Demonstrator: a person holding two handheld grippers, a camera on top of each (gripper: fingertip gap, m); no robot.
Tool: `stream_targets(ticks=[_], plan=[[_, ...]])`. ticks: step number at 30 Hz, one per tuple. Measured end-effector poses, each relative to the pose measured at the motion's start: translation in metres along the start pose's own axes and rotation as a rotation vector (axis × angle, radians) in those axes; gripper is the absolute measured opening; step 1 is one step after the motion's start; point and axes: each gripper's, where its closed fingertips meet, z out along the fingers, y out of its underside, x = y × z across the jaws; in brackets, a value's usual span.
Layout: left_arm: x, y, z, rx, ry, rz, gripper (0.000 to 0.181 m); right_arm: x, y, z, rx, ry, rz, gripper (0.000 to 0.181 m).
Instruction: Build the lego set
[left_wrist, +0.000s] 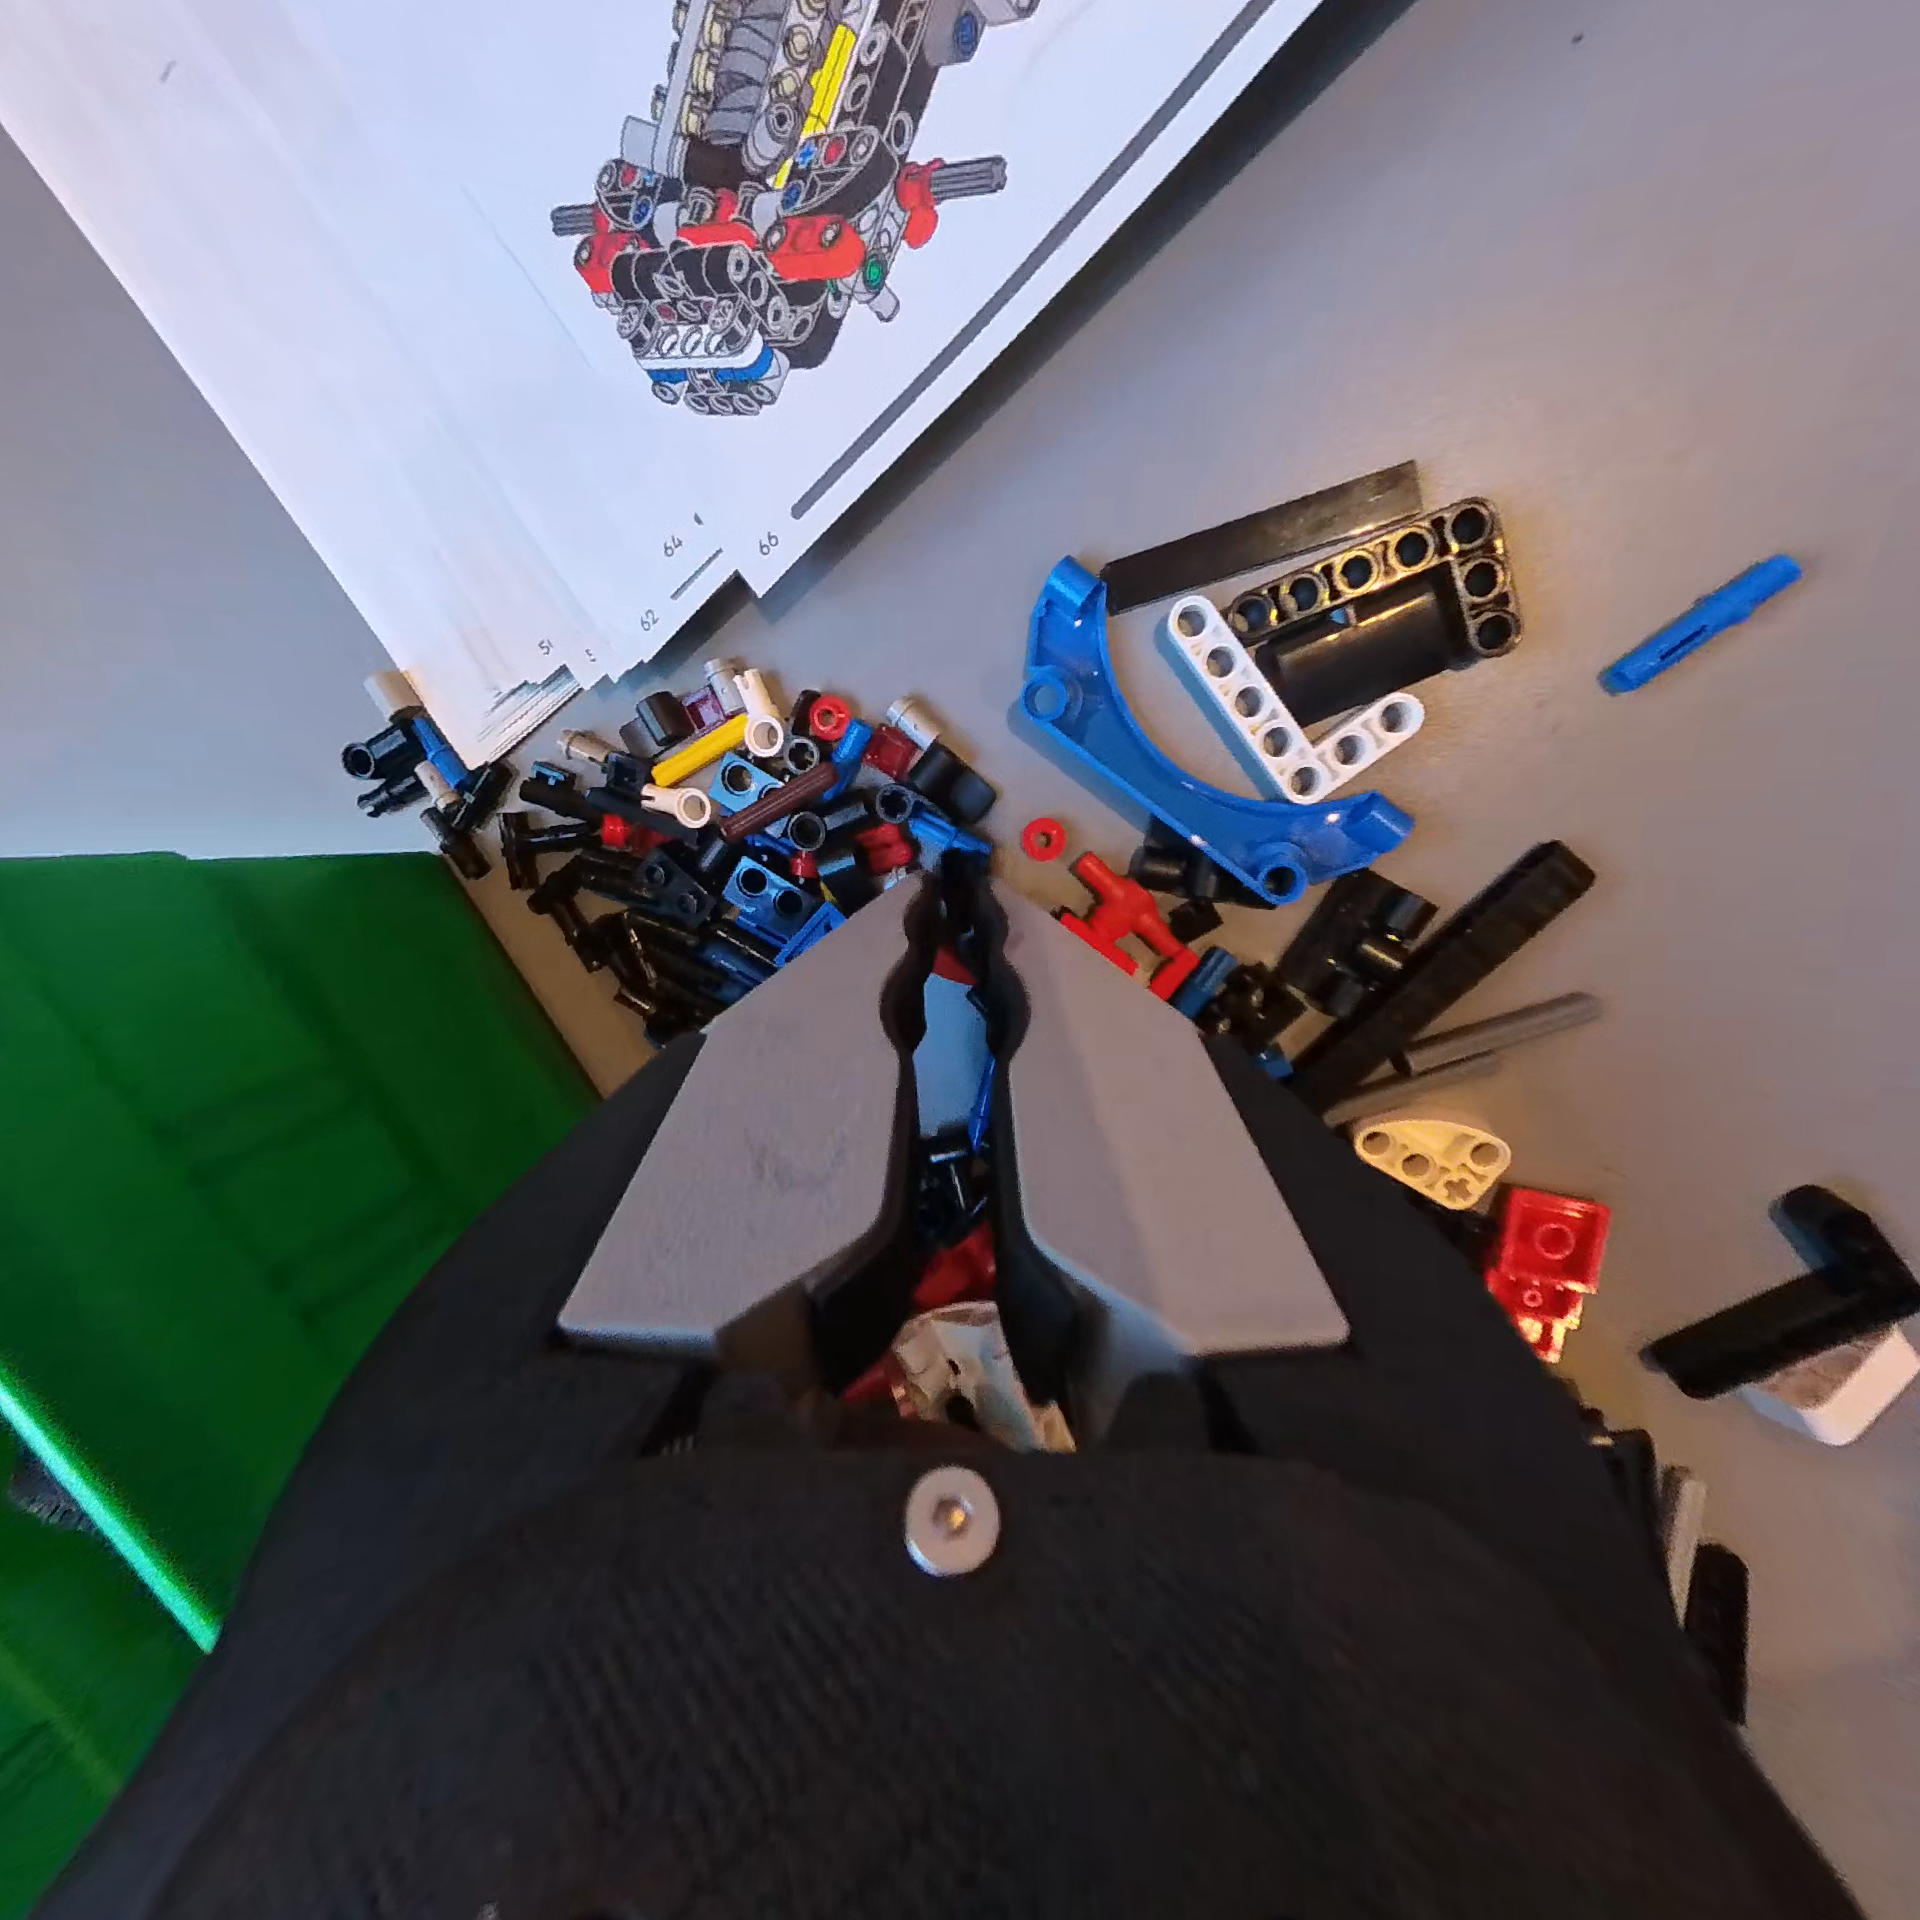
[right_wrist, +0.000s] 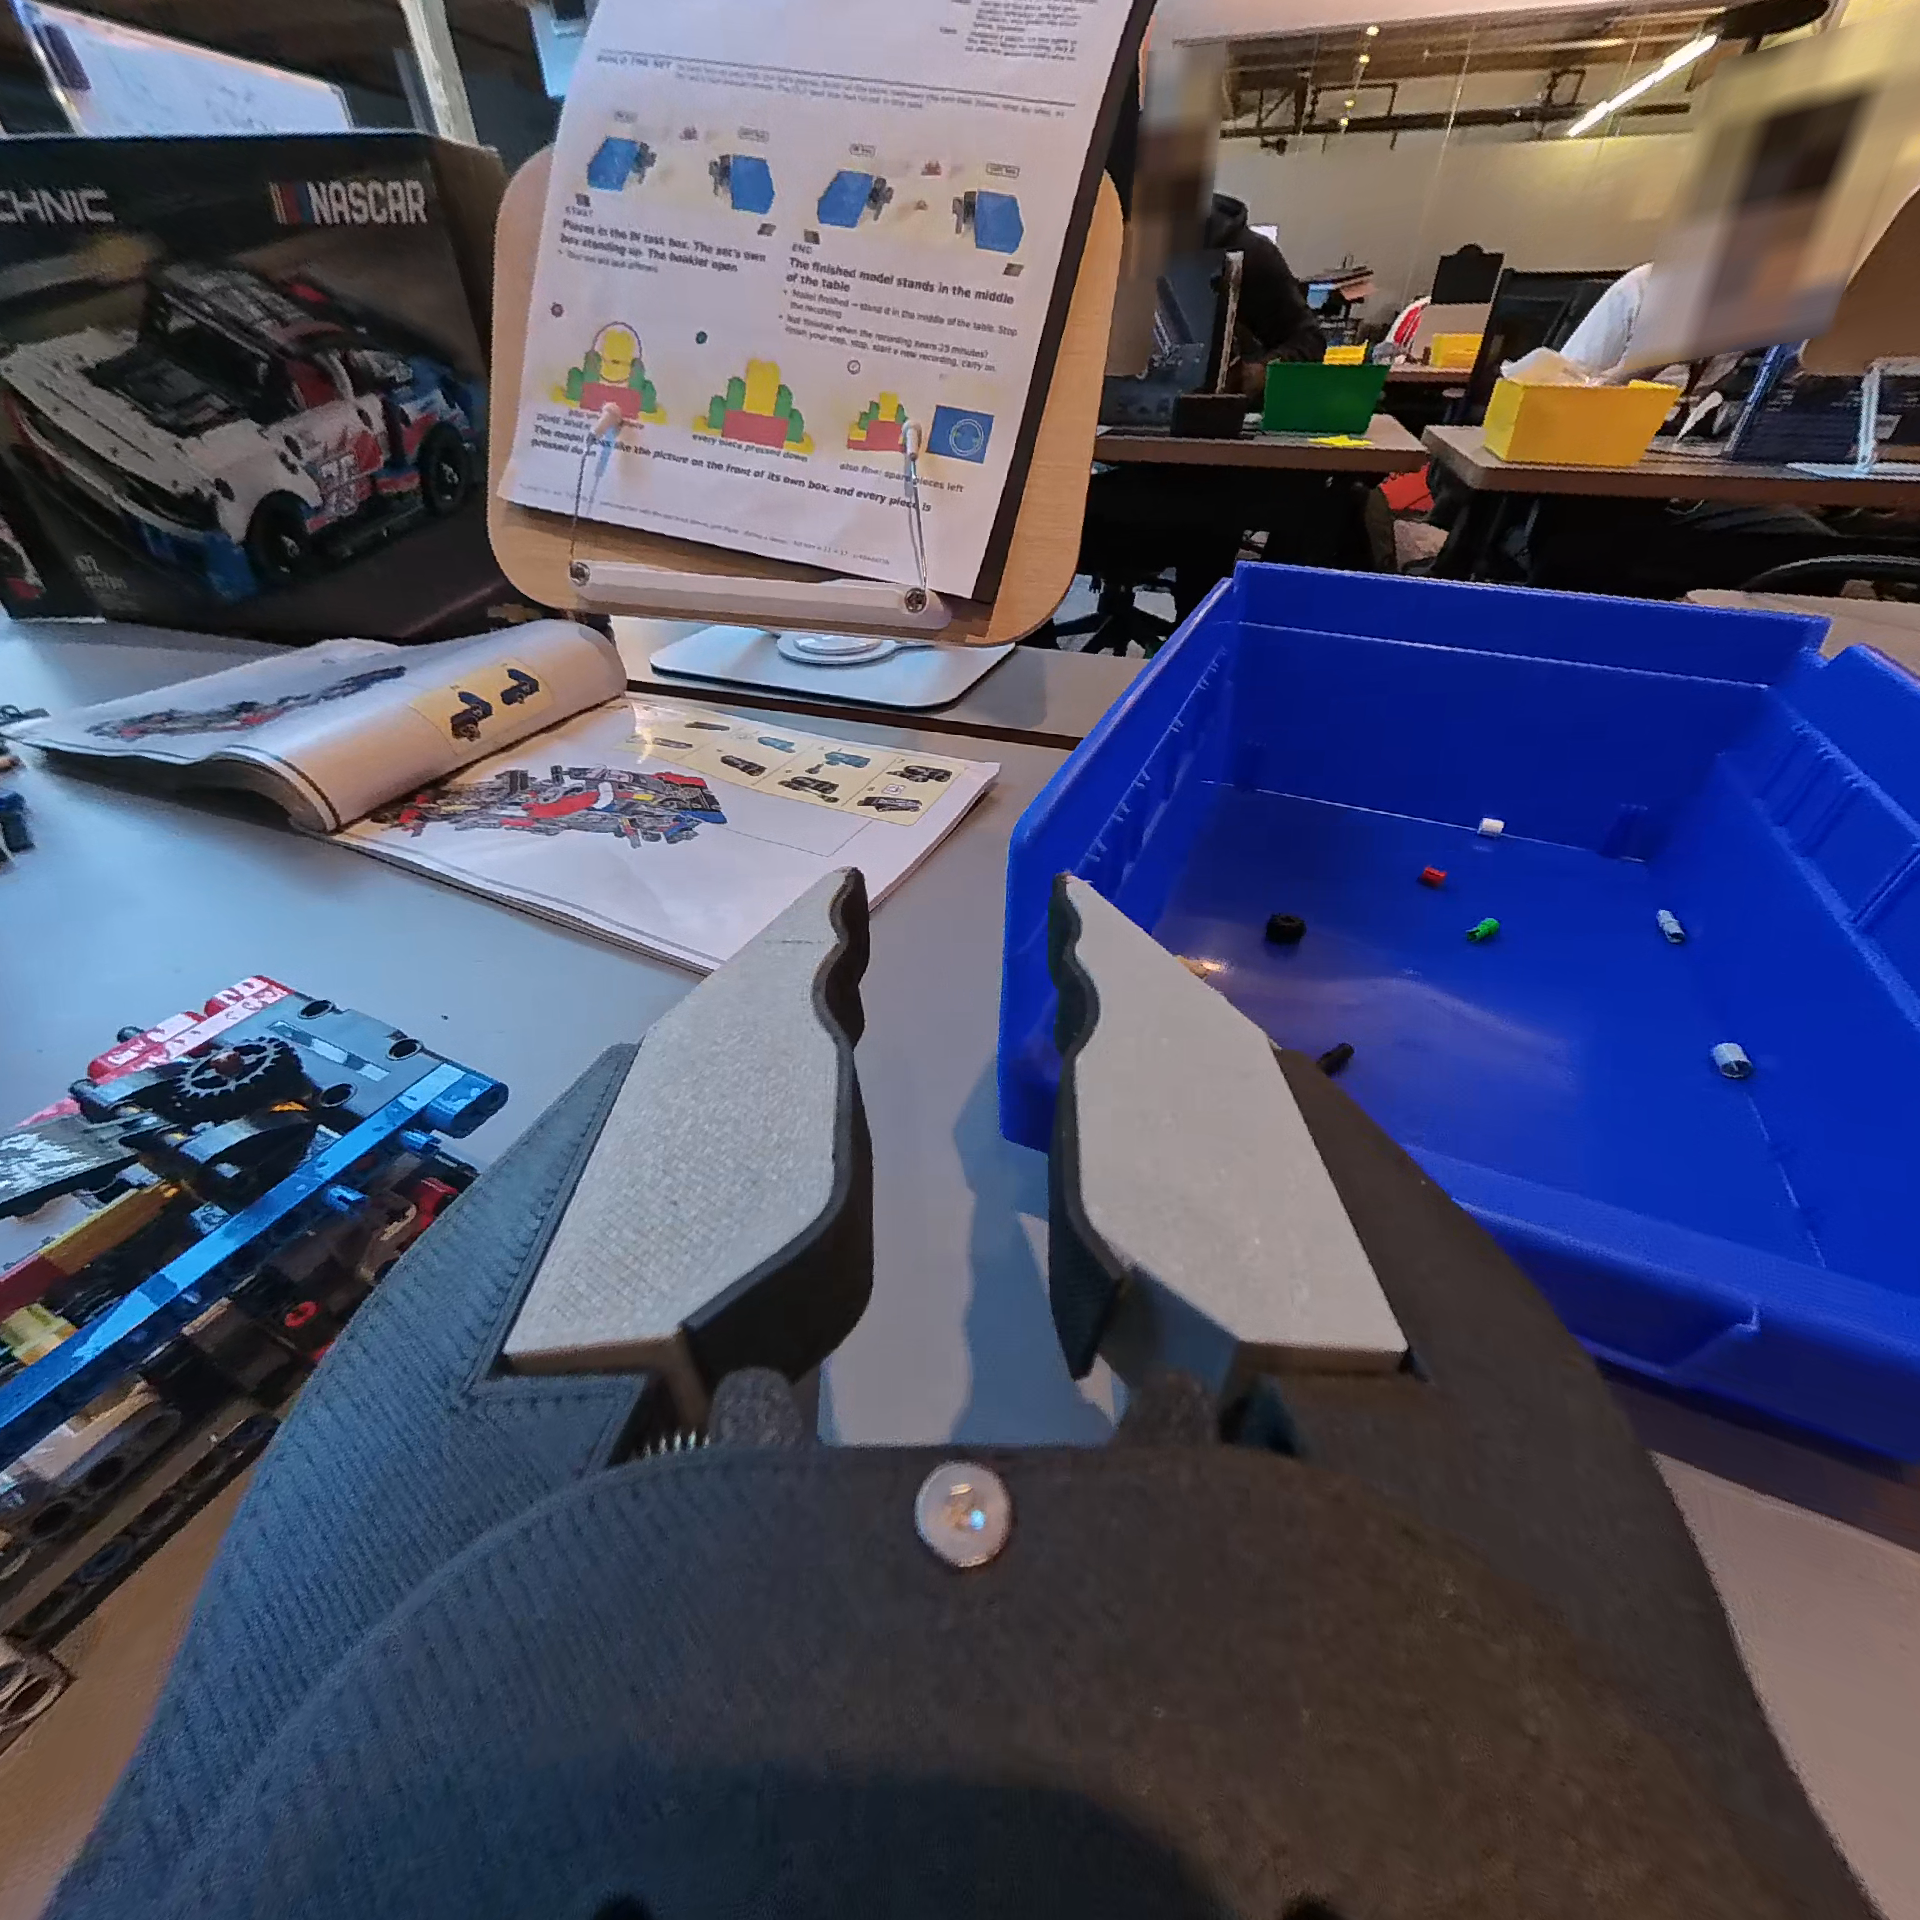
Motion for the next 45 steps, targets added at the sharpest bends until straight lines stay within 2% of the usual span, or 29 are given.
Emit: stream_targets(ticks=[6, 9, 11, 13, 16, 19, 24, 25, 27, 31, 35, 41, 45], plan=[[0.002, 0.001, -0.007, 0.018, -0.011, 0.051, 0.004, 0.001, -0.001, -0.001, 0.005, -0.002, 0.017, 0.031], [0.001, -0.002, -0.023, 0.033, -0.043, 0.071, 0.004, 0.000, -0.001, 0.000, 0.005, -0.008, 0.022, 0.031], [0.013, -0.017, -0.042, 0.085, -0.022, 0.101, 0.004, -0.001, -0.001, 0.000, 0.003, -0.015, 0.026, 0.031], [0.045, -0.042, -0.061, 0.163, 0.040, 0.185, 0.004, -0.003, 0.000, 0.001, -0.001, -0.023, 0.030, 0.031], [0.123, -0.075, -0.071, 0.202, 0.209, 0.324, 0.003, -0.006, 0.000, 0.002, -0.005, -0.036, 0.028, 0.031], [0.192, -0.097, -0.059, 0.189, 0.345, 0.451, 0.004, -0.009, 0.000, 0.002, -0.008, -0.044, 0.022, 0.031], [0.248, -0.108, -0.029, 0.108, 0.504, 0.457, 0.003, -0.009, -0.001, 0.000, -0.002, -0.048, 0.033, 0.030], [0.250, -0.109, -0.024, 0.096, 0.506, 0.445, 0.003, -0.009, -0.001, 0.000, 0.000, -0.049, 0.036, 0.031], [0.249, -0.107, -0.014, 0.060, 0.487, 0.422, 0.016, -0.010, -0.002, -0.001, 0.002, -0.054, 0.039, 0.031], [0.254, -0.109, -0.025, 0.096, 0.539, 0.386, 0.018, -0.012, -0.002, -0.001, 0.000, -0.058, 0.034, 0.031], [0.244, -0.108, -0.034, 0.122, 0.542, 0.337, 0.022, -0.011, -0.002, -0.001, -0.003, -0.058, 0.041, 0.031], [0.231, -0.076, -0.046, 0.098, 0.549, 0.279, 0.028, -0.008, -0.005, -0.003, 0.012, -0.053, 0.058, 0.030], [0.239, -0.065, -0.037, 0.095, 0.531, 0.300, 0.020, -0.009, -0.004, -0.002, 0.008, -0.058, 0.061, 0.030]])
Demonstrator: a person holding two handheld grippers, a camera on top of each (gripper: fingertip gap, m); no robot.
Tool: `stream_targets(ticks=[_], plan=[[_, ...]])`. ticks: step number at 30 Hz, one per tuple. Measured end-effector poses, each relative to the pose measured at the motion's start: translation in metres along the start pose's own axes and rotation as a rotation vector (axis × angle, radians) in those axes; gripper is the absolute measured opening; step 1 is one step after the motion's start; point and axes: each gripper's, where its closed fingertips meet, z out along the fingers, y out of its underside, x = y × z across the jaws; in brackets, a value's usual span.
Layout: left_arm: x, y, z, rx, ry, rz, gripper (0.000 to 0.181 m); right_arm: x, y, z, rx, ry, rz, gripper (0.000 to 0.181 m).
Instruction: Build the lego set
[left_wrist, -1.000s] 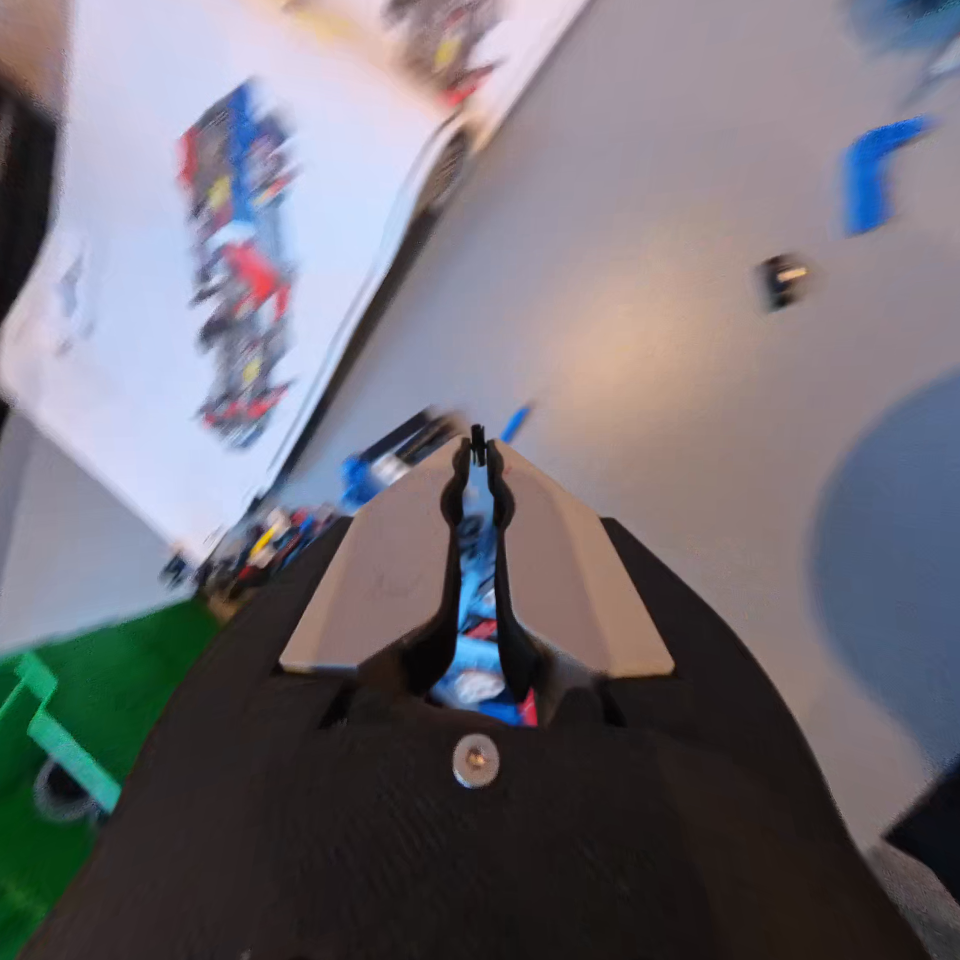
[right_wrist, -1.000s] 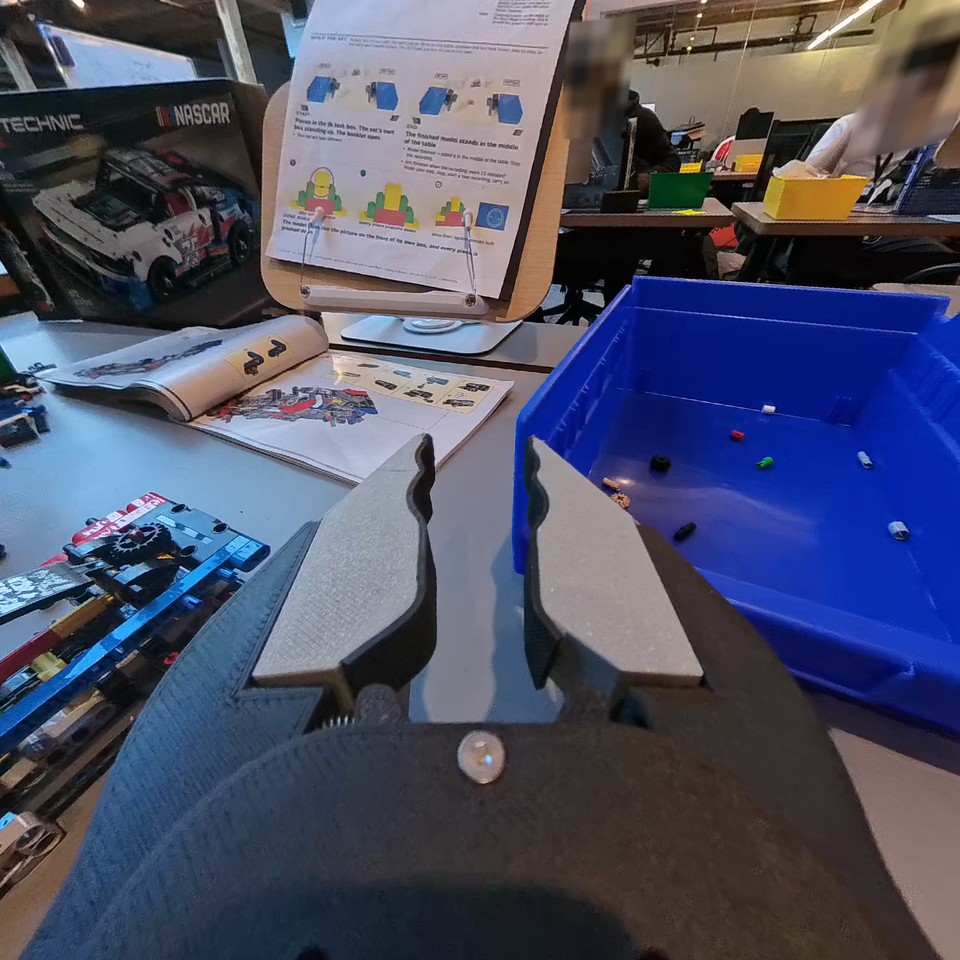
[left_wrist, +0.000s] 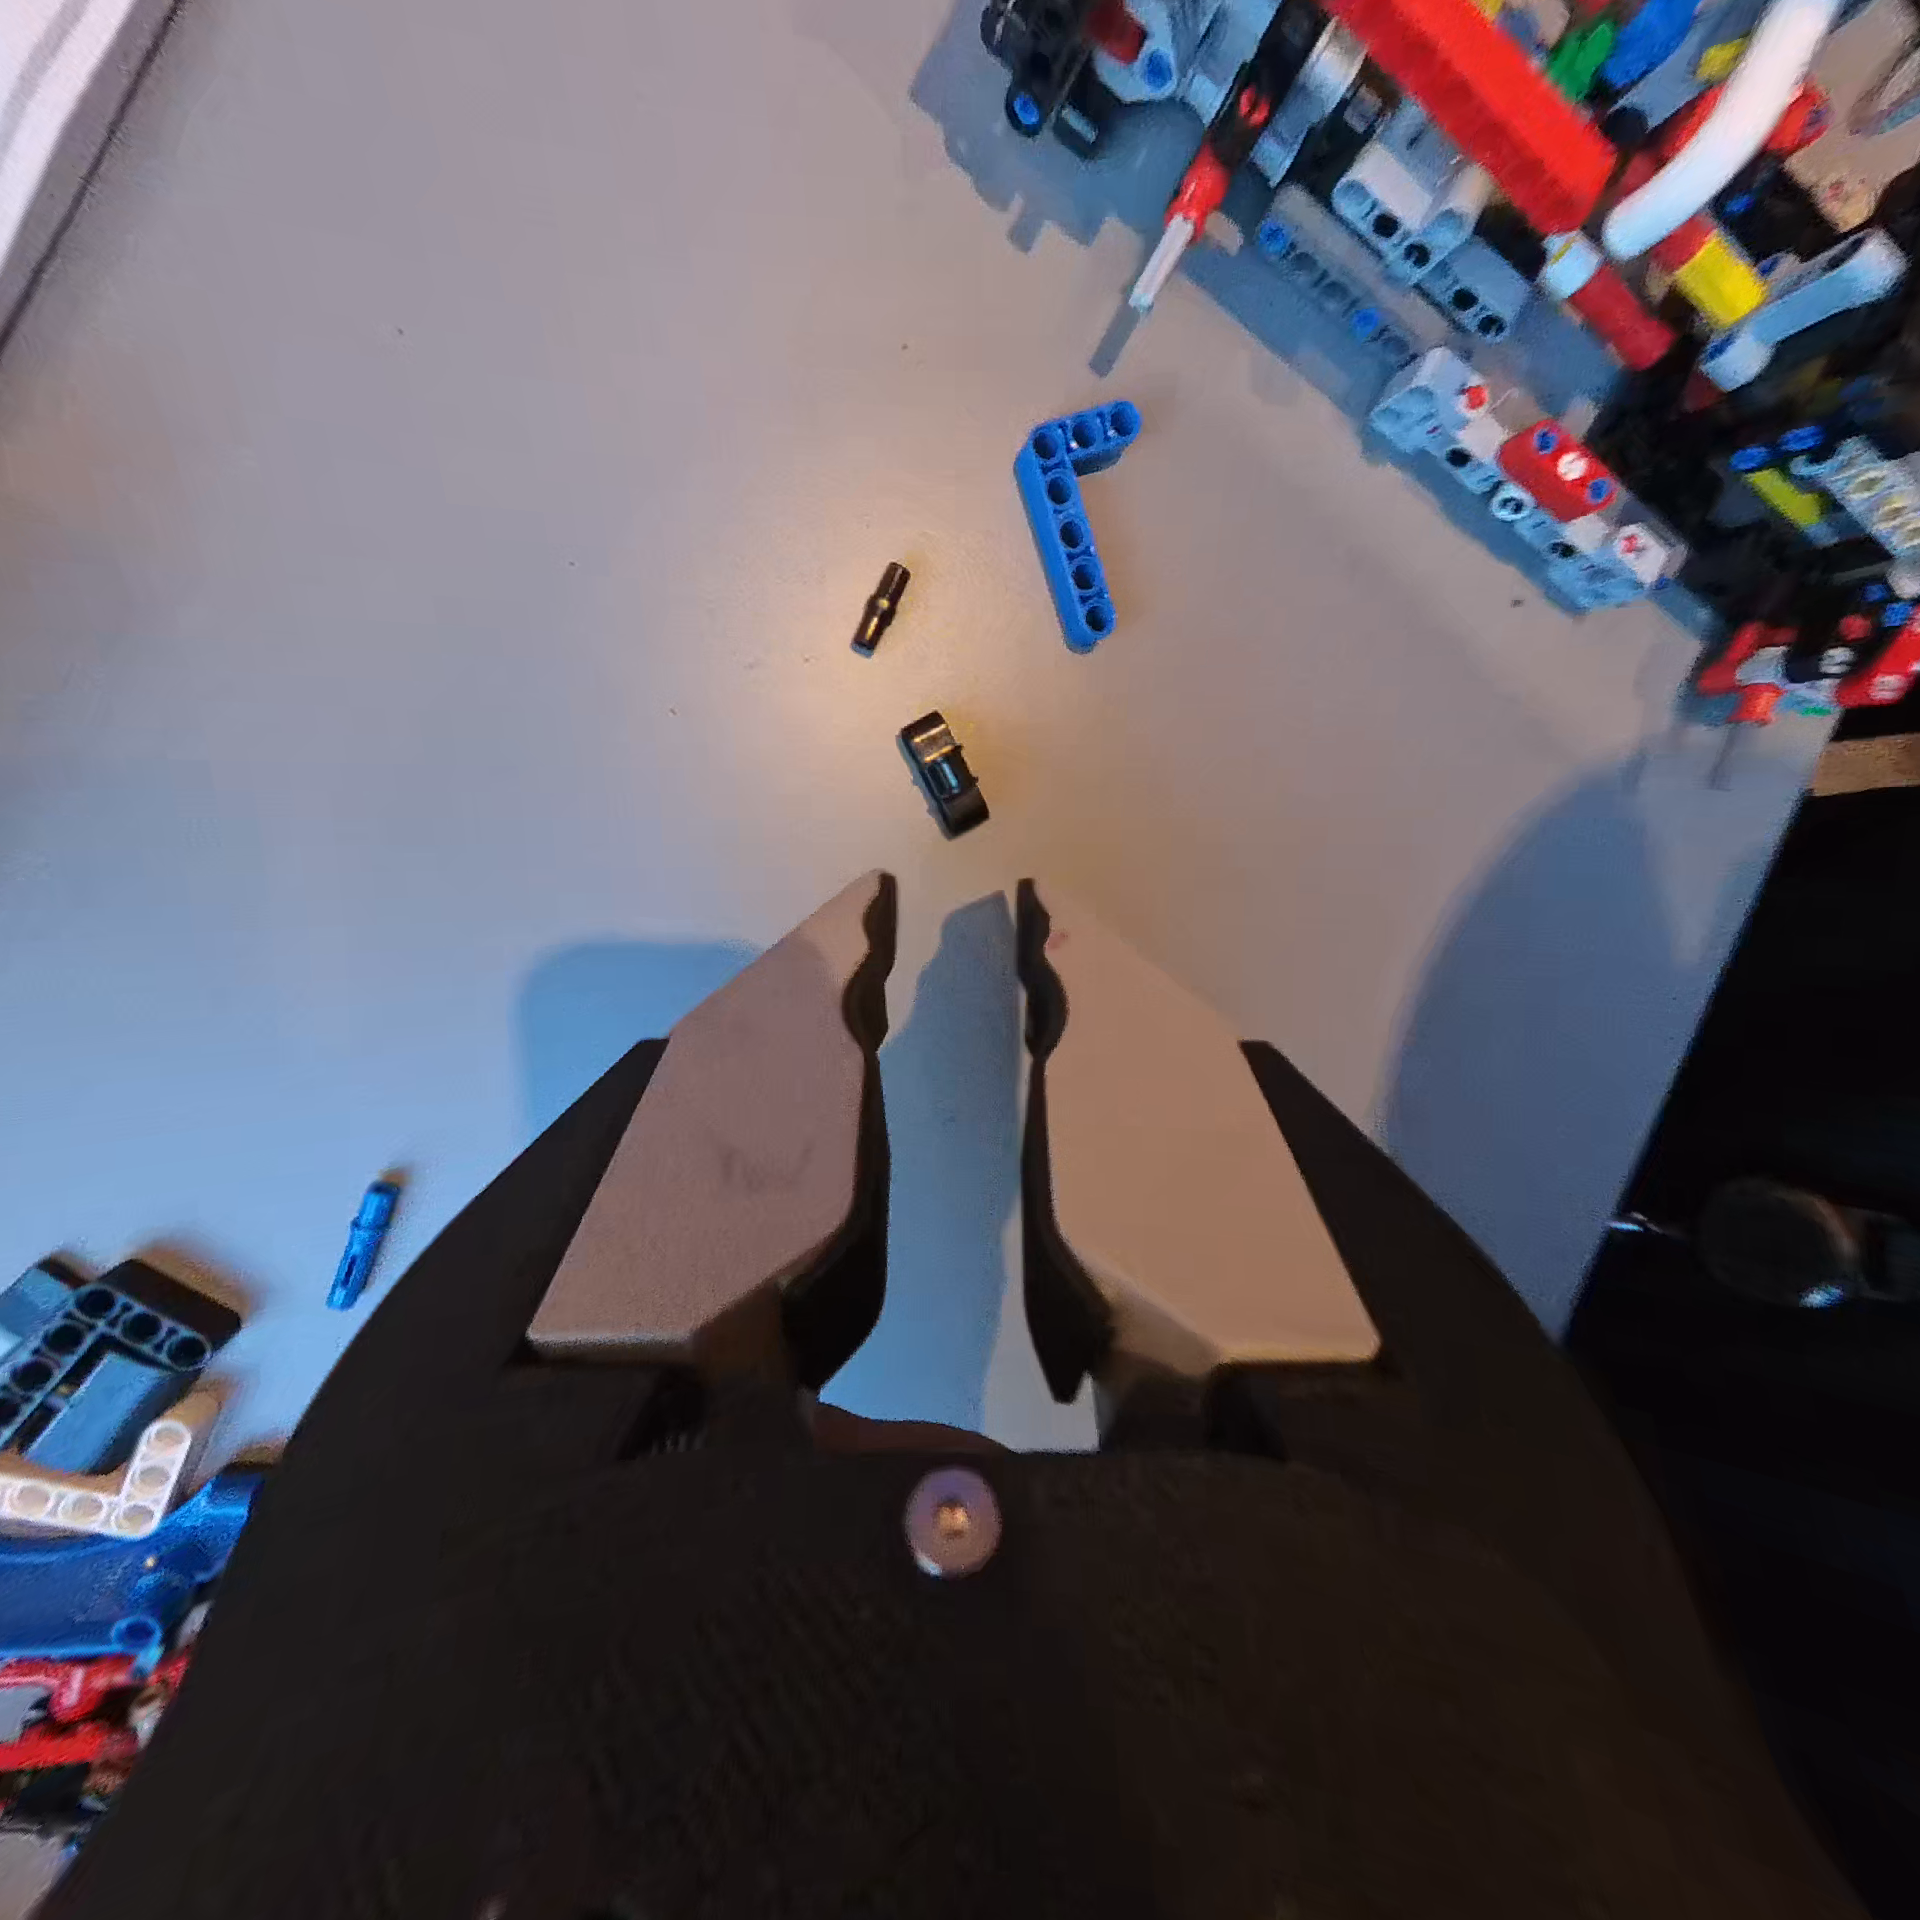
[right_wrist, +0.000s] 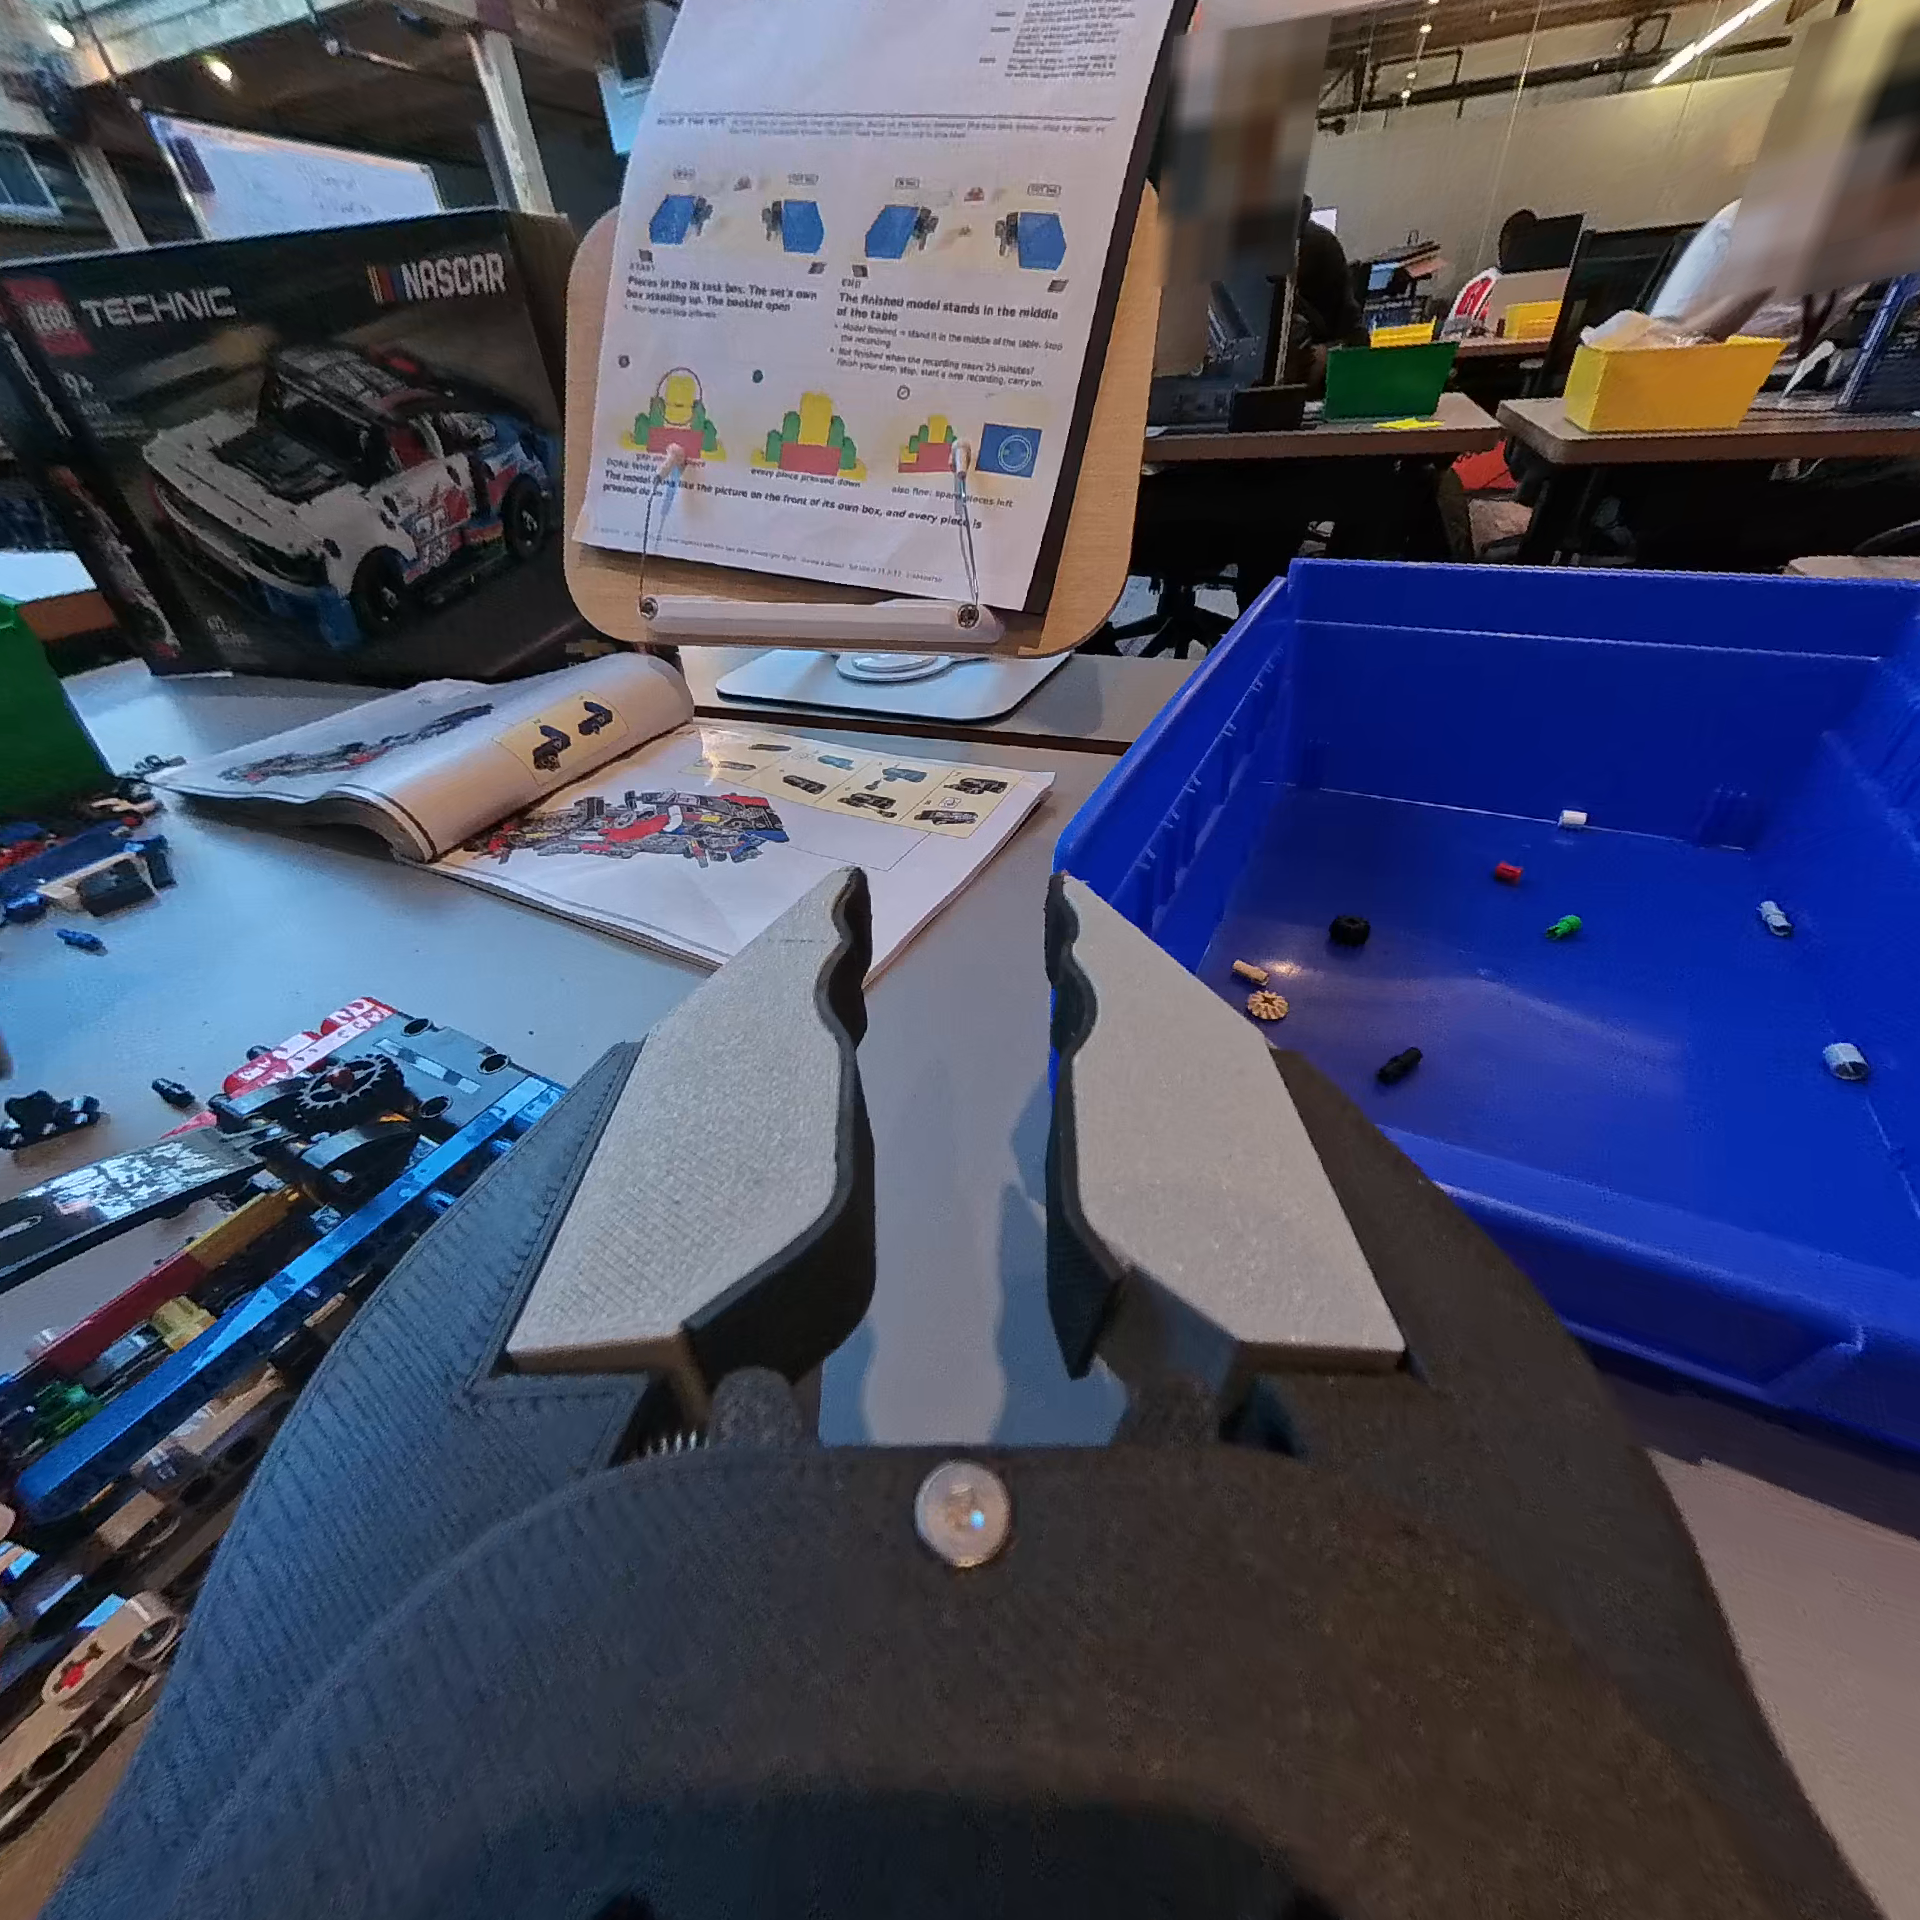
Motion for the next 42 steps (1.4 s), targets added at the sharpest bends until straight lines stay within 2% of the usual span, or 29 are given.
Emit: stream_targets(ticks=[3, 8, 12, 15, 19, 22, 25, 30, 33, 35, 38, 42], plan=[[0.003, -0.009, 0.015, 0.009, -0.007, 0.022, 0.008, -0.001, 0.003, 0.001, -0.014, -0.006, 0.002, 0.030], [0.024, -0.029, 0.011, 0.113, -0.024, 0.027, 0.022, 0.001, 0.002, 0.000, -0.007, -0.002, 0.000, 0.030], [0.040, -0.043, -0.007, 0.391, -0.081, -0.047, 0.028, -0.003, 0.002, 0.000, 0.006, -0.026, -0.014, 0.034], [0.040, -0.047, -0.013, 0.579, -0.209, -0.027, 0.030, -0.011, 0.004, 0.003, -0.011, -0.065, -0.034, 0.042], [0.037, -0.053, -0.022, 0.725, -0.349, 0.055, 0.029, -0.013, 0.010, 0.007, -0.050, -0.077, -0.042, 0.055], [0.045, -0.053, -0.024, 0.780, -0.323, 0.080, 0.029, -0.016, 0.015, 0.010, -0.085, -0.081, -0.066, 0.059], [0.045, -0.054, -0.039, 0.888, -0.332, 0.067, 0.029, -0.018, 0.020, 0.016, -0.121, -0.085, -0.093, 0.058], [0.044, -0.052, -0.061, 1.039, -0.238, 0.016, 0.027, -0.022, 0.015, 0.037, -0.094, -0.121, -0.090, 0.047], [0.029, -0.050, -0.072, 1.097, -0.250, -0.037, 0.027, -0.039, 0.010, 0.054, -0.061, -0.193, -0.117, 0.044], [0.021, -0.049, -0.078, 1.126, -0.265, -0.068, 0.026, -0.054, 0.010, 0.065, -0.058, -0.254, -0.144, 0.042], [0.020, -0.048, -0.079, 1.135, -0.216, -0.090, 0.026, -0.072, 0.011, 0.075, -0.057, -0.335, -0.141, 0.042], [0.018, -0.048, -0.081, 1.153, -0.198, -0.082, 0.025, -0.078, 0.008, 0.075, -0.034, -0.366, -0.137, 0.041]])
